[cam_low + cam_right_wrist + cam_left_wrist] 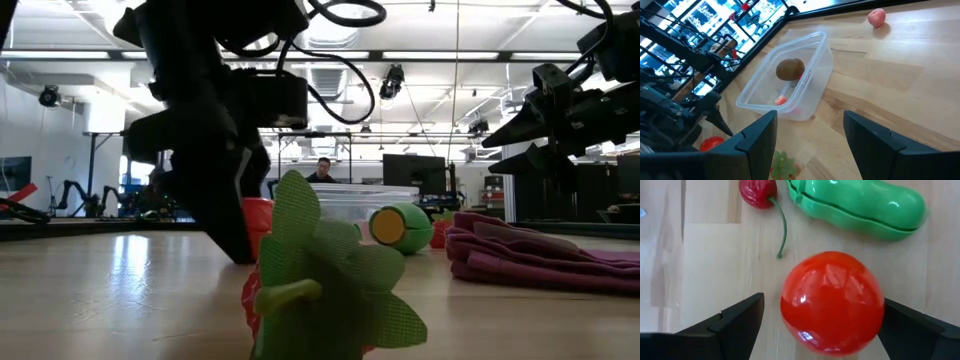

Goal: Pick and placing Produce into tupperware
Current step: Put the red tomato into the transparent bin, then put the bottom red strawberry into the transparent bin

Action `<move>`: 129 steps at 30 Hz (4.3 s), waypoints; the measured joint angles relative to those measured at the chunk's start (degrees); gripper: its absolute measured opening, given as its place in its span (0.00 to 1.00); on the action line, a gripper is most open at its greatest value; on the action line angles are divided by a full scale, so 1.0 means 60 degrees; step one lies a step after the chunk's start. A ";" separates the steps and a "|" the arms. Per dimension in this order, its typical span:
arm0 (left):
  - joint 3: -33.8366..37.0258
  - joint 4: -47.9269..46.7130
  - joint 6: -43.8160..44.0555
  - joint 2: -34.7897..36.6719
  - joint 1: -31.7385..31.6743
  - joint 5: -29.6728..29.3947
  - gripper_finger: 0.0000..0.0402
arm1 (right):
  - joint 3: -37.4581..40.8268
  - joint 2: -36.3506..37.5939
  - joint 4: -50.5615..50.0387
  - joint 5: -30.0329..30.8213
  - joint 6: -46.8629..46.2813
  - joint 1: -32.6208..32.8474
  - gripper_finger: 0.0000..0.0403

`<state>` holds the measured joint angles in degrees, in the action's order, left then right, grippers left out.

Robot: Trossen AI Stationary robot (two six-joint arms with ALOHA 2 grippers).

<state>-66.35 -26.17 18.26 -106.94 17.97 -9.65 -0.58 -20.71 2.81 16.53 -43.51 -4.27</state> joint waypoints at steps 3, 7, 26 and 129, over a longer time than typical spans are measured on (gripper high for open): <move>0.0000 0.0010 -0.0071 0.0000 -0.0006 -0.0015 0.78 | 0.0002 -0.0002 -0.0002 -0.0001 0.0002 0.0000 0.54; -0.0007 0.0006 -0.0109 0.0000 -0.0014 -0.0016 0.72 | 0.0000 -0.0001 -0.0002 0.0000 0.0000 0.0000 0.54; -0.0894 -0.0360 -0.0212 0.0025 -0.0228 -0.0343 0.65 | 0.0002 0.0000 -0.0002 0.0000 0.0002 -0.0001 0.54; -0.2830 -0.2218 0.1182 0.0044 -0.1361 0.2731 0.76 | 0.0002 -0.0003 -0.0003 -0.0003 0.0002 0.0000 0.54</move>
<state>-83.33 -39.48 25.35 -106.67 9.81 6.73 -0.57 -20.73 2.79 16.51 -43.50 -4.28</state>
